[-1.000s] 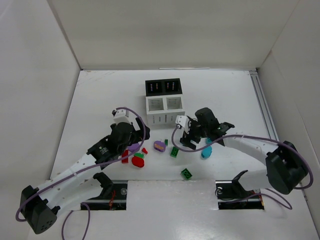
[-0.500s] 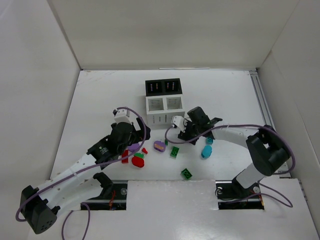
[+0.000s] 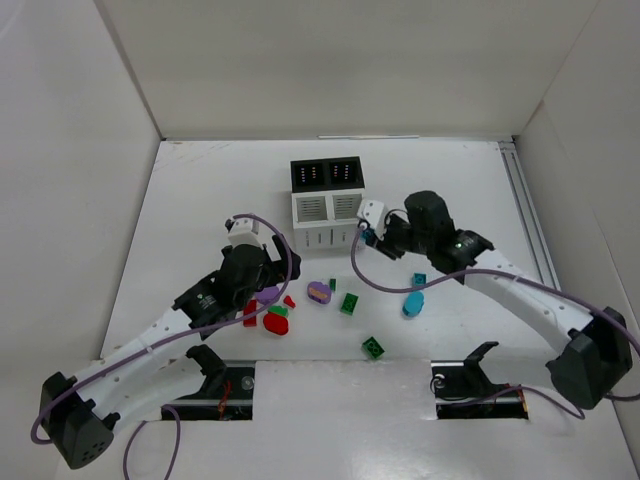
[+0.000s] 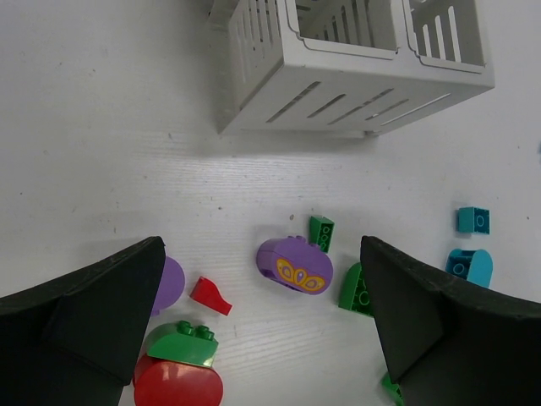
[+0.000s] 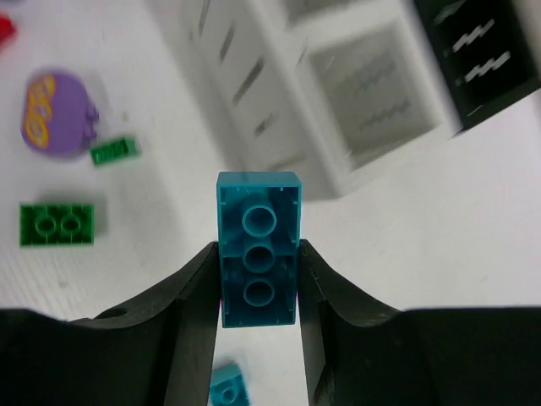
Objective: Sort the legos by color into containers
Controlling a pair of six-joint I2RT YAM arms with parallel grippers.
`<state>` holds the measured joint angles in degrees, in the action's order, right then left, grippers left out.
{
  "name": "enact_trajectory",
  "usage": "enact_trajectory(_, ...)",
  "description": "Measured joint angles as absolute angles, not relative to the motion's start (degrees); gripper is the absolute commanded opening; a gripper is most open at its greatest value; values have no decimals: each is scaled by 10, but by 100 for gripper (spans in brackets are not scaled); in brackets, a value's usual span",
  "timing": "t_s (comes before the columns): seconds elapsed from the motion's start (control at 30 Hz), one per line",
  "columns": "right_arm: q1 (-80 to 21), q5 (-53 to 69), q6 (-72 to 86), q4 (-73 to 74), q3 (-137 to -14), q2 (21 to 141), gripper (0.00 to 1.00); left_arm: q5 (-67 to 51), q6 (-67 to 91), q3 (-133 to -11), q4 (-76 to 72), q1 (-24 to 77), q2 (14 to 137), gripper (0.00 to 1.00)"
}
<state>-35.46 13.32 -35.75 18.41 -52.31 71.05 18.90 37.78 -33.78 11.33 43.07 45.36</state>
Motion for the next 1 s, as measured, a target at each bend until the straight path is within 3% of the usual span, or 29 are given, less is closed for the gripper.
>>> enact_trajectory(0.13,-352,166,-356,154,-601,710,25,189,378,-338,113,431,453,100)
enact_trajectory(0.33,-347,186,-355,122,-715,832,37,185,379,-338,105,431,469,100)
enact_trajectory(0.5,-327,195,-349,121,-740,917,69,179,379,-338,105,431,487,100)
enact_trajectory(0.53,-325,195,-347,123,-740,923,82,179,379,-338,105,431,489,100)
enact_trajectory(0.57,-321,197,-347,124,-740,928,86,177,379,-338,105,431,491,100)
enact_trajectory(0.77,-316,189,-332,125,-725,897,92,172,379,-338,105,431,507,100)
enact_trajectory(1.0,-296,48,-198,170,-579,702,96,159,378,-338,95,431,512,100)
